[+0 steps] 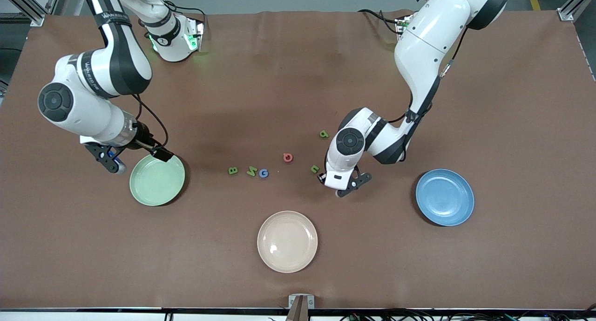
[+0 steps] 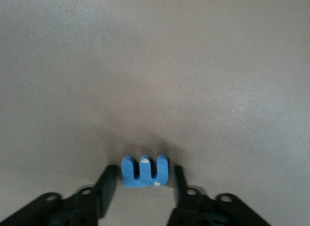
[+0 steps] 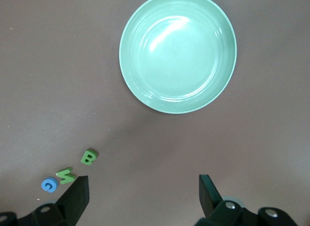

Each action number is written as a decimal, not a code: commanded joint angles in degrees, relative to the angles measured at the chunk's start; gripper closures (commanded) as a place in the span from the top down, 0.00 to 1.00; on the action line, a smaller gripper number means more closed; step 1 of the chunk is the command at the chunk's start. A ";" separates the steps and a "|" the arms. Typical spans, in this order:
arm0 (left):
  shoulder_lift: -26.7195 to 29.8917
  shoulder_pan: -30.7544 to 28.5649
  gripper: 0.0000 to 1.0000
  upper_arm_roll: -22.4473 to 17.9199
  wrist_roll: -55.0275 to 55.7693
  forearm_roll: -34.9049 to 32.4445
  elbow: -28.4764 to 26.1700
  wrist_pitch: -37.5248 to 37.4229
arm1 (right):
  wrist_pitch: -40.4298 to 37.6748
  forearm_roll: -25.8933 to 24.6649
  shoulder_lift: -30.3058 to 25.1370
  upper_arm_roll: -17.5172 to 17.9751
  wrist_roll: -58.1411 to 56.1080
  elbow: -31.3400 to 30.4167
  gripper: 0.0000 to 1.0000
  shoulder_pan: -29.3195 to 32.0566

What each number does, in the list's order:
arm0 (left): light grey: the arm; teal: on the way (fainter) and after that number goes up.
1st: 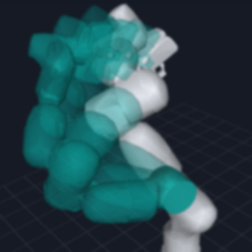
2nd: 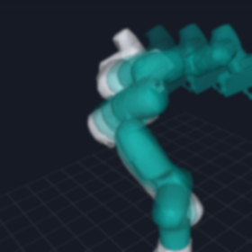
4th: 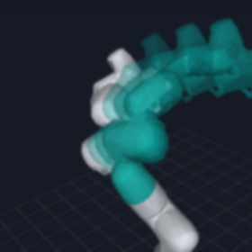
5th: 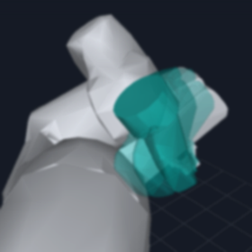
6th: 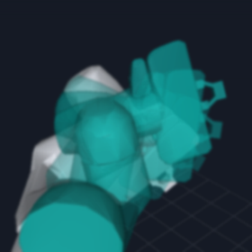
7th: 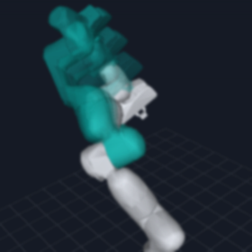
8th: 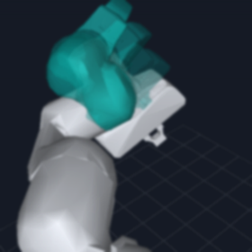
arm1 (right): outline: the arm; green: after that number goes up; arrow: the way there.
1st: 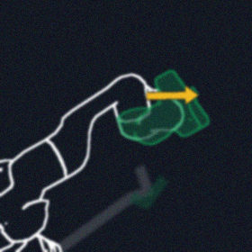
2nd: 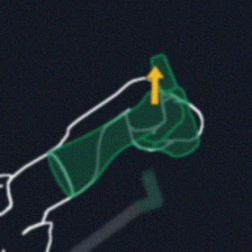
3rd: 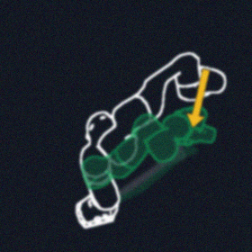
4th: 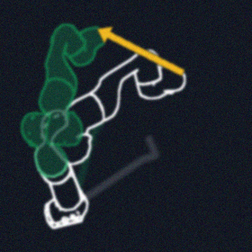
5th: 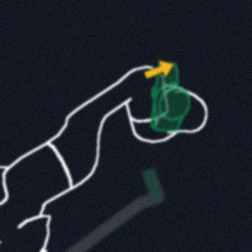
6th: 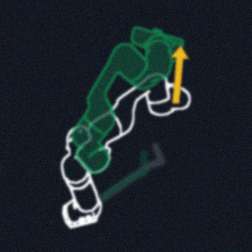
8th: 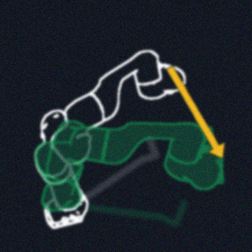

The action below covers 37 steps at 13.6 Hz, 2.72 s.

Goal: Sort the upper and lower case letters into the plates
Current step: 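Grasp the blue E with the left gripper while the right gripper reaches B, then drop the E into the blue plate while the right gripper grasps B, then place the green B in the green plate while the left gripper reaches n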

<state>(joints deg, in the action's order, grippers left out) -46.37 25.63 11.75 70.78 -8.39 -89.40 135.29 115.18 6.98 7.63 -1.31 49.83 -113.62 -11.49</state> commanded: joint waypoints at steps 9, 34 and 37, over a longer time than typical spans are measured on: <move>11.21 -11.37 0.00 -0.94 -7.92 -1.54 0.63 -12.40 | 16.21 -2.14 15.98 -0.62 35.50 1.37 0.99 -10.47; 8.94 -17.92 1.00 11.19 -13.88 -1.37 -1.31 -9.72 | 28.44 -8.65 27.97 -0.18 50.10 4.46 0.13 -17.69; 7.26 -12.72 0.99 10.84 -4.01 -1.46 -1.22 -4.01 | 28.35 -8.65 27.09 -0.18 49.49 4.64 0.00 -16.99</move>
<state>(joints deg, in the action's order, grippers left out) -38.03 11.50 23.15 62.71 -9.06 -91.25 128.19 143.01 -1.10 34.71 -1.34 98.62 -108.65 -28.59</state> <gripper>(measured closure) 0.000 0.718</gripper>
